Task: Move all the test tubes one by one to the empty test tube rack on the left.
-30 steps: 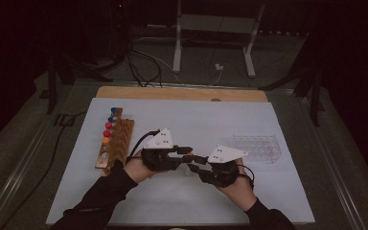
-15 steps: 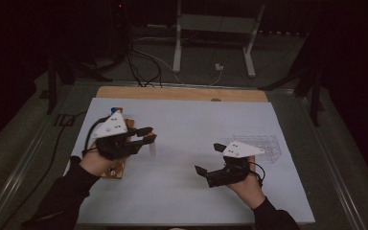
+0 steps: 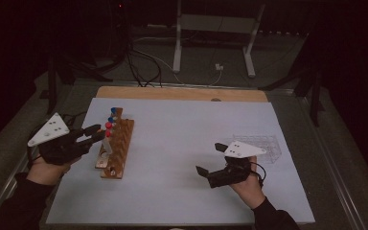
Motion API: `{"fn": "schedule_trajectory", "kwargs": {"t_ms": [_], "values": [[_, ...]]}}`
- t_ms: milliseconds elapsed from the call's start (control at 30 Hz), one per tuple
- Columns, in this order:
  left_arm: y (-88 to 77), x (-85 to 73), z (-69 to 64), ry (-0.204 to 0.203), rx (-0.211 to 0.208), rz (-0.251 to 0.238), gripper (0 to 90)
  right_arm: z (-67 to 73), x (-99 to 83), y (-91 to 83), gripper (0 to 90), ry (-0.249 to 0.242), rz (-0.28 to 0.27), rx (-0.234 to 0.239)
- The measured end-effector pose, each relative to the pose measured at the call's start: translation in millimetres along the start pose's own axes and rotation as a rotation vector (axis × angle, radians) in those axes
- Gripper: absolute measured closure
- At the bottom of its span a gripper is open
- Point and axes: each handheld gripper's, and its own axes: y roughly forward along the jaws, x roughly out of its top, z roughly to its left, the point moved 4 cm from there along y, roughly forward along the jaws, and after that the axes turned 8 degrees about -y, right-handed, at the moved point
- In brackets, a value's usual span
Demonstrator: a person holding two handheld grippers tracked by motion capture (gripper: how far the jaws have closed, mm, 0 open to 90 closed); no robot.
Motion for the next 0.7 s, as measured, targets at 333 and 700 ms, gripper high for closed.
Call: {"fn": "schedule_trajectory", "kwargs": {"t_ms": [333, 700], "values": [[14.4, -42.4, 17.7, -0.057, 0.049, 0.043, 71.8, 0.9, -2.2, 0.2, 0.0, -0.003, 0.005, 0.003], [29.6, -72.9, 20.3, -0.098, 0.046, 0.115, 71.6, 0.0, -2.9, -1.3, 0.0, -0.002, 0.002, 0.006]]}}
